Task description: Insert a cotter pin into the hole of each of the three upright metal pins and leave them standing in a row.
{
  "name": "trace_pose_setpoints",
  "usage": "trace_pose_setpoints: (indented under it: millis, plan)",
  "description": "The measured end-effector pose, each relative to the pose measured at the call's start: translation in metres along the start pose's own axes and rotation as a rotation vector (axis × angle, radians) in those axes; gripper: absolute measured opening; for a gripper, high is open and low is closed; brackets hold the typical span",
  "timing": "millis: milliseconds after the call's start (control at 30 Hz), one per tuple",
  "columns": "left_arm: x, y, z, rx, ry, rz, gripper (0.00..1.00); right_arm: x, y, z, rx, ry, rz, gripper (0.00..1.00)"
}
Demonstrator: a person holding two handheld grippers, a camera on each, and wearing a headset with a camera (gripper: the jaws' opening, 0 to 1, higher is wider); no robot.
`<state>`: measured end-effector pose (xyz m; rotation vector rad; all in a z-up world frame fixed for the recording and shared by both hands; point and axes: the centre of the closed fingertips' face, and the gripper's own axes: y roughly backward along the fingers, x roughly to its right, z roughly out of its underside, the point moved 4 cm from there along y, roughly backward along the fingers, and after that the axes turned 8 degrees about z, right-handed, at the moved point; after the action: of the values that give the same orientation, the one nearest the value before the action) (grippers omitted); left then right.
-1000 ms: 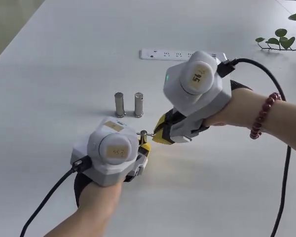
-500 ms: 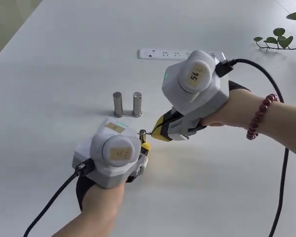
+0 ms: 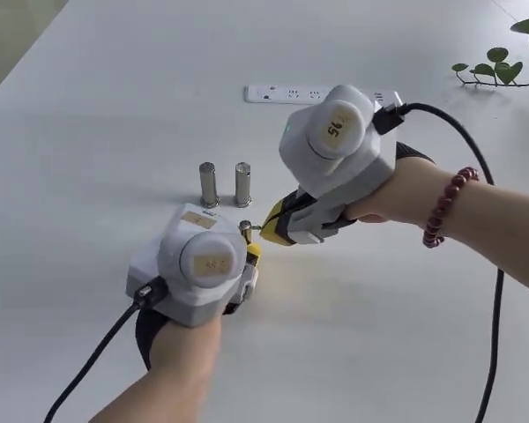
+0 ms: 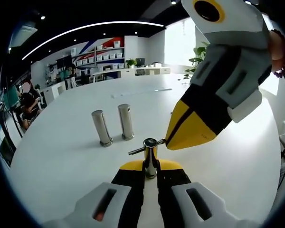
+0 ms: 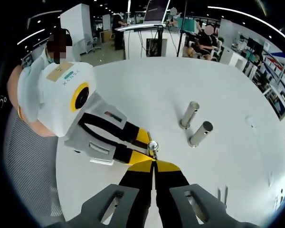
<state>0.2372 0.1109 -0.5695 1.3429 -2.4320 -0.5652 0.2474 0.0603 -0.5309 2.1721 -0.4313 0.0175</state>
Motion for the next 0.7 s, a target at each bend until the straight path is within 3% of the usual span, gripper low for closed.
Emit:
trace_pose_setpoints:
  millis: [200, 500, 700]
  plan:
    - [-0.009, 0.0, 0.0, -0.001, 0.001, -0.013, 0.07, 0.002, -0.004, -0.003, 0.002, 0.003, 0.004, 0.0]
    - [-0.015, 0.0, -0.001, 0.001, 0.0, -0.009, 0.07, 0.011, -0.007, -0.012, 0.045, 0.03, 0.041, 0.0]
    - [-0.016, -0.001, -0.001, 0.001, -0.006, -0.009, 0.07, 0.008, -0.007, -0.016, 0.054, 0.036, 0.04, 0.0]
